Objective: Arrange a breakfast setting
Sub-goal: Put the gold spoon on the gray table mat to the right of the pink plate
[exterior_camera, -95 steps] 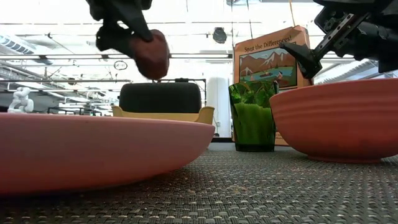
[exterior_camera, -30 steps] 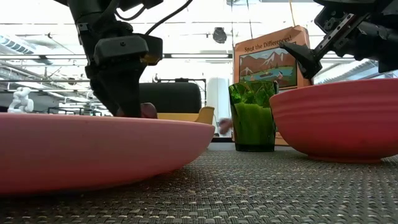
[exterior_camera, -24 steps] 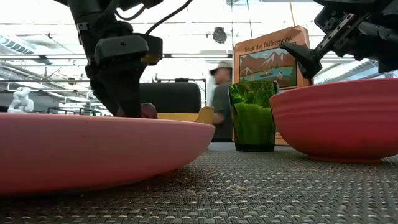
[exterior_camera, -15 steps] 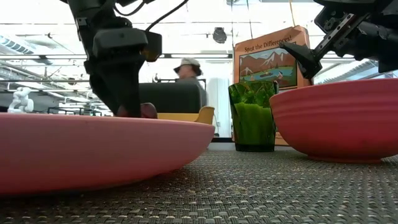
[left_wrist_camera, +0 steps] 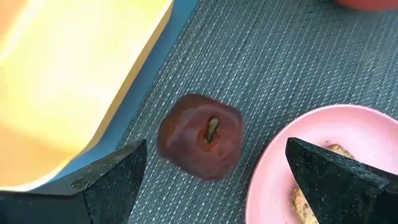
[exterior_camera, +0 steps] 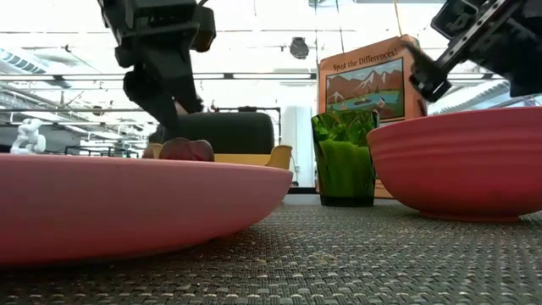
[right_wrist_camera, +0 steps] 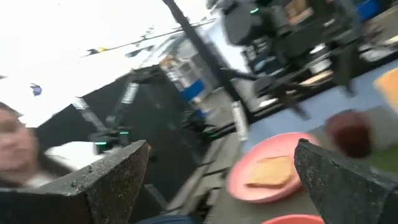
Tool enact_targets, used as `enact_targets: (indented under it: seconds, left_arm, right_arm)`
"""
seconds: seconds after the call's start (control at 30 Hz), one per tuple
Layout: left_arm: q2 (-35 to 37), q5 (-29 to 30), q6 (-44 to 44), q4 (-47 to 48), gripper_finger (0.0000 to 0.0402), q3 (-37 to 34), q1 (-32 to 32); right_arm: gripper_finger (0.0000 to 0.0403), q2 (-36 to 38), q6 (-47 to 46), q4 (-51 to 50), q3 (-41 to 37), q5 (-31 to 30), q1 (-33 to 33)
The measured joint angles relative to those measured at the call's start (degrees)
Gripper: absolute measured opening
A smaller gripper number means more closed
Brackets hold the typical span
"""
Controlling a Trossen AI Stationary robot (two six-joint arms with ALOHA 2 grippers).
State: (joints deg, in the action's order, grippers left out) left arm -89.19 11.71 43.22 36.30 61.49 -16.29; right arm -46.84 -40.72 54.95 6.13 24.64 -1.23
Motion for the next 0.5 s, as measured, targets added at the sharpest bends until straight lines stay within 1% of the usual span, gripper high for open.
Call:
enact_targets:
  seconds: [0.17, 0.27, 0.37, 0.43, 0.5]
  left_arm:
    - [0.1, 0.3, 0.4, -0.3, 0.0388, 0.0, 0.0]
    - [0.1, 0.3, 0.5, -0.5, 0.0388, 0.0, 0.0]
    - [0.1, 0.4, 0.8, -0.5, 0.0388, 0.0, 0.1]
    - [0.1, 0.4, 0.8, -0.5, 0.0388, 0.0, 0.2]
    - [0.1, 0.4, 0.8, -0.5, 0.0388, 0.0, 0.2]
  right_arm:
    - [0.0378, 2.2, -9.0, -0.5, 0.5, 6.0, 0.0]
    - [0.0367, 3.1, -11.6, -2.8, 2.9, 9.2, 0.0]
    - [0.0358, 3.8, -11.8, -9.2, 7.6, 13.2, 0.0]
    - [0.0353, 4.0, -11.1, -16.3, 11.9, 15.5, 0.0]
    - [0.0348, 4.1, -8.9, -26.1, 16.8, 17.6, 0.0]
